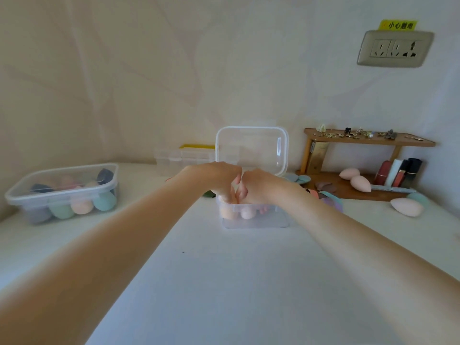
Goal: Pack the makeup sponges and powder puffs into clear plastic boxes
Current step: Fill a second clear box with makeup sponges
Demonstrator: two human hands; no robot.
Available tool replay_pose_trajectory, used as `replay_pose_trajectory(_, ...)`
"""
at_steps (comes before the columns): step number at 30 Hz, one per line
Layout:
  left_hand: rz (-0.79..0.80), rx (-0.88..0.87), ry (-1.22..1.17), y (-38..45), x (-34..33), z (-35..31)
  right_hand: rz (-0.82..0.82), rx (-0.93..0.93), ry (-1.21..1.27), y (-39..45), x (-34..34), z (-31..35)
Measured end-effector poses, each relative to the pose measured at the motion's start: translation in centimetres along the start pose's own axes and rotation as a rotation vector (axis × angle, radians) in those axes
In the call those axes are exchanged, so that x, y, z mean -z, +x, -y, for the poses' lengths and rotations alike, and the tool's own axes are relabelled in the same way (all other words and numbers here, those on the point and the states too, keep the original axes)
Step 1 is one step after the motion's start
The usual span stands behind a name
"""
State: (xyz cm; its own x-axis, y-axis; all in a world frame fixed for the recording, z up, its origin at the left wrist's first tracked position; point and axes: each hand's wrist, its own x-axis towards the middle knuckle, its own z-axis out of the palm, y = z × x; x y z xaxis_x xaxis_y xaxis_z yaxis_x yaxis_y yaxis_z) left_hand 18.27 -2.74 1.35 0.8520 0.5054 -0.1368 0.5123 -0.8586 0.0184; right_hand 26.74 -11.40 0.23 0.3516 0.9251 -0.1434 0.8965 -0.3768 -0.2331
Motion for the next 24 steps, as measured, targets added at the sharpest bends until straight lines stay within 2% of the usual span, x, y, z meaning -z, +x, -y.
replay_pose_trajectory(7,-0.104,-0.094,0.020,-0.4,1.4,-2.0,0.066,0.063,0.160,-0.8,1.7,-1.7)
replay_pose_trajectory(9,-0.104,-0.095,0.018,-0.1,1.7,-3.1,0.047,0.084,0.184,-1.2,2.1,-2.3)
replay_pose_trajectory(12,-0.170,-0.126,0.024,0.6,2.1,-5.2,0.006,0.050,0.358,-1.5,3.1,-4.6)
replay_pose_trajectory(14,-0.200,-0.164,-0.021,1.4,2.2,-6.4,-0.082,-0.023,0.418,-1.9,4.0,-7.0)
replay_pose_trajectory(17,-0.184,-0.226,-0.095,2.8,2.2,-8.7,-0.300,-0.176,0.383,-2.8,4.9,-11.7)
replay_pose_trajectory(19,-0.193,-0.275,-0.133,3.6,2.1,-10.2,-0.460,-0.303,0.228,-2.8,4.5,-15.1)
replay_pose_trajectory(20,-0.209,-0.295,-0.160,3.7,2.1,-10.6,-0.490,-0.359,0.107,-2.6,4.2,-16.4)
replay_pose_trajectory(22,-0.223,-0.328,-0.188,4.5,2.0,-11.7,-0.448,-0.478,-0.057,-2.2,3.0,-19.0)
replay_pose_trajectory(24,-0.245,-0.341,-0.187,5.2,1.9,-12.4,-0.355,-0.633,-0.073,-1.5,1.5,-20.8)
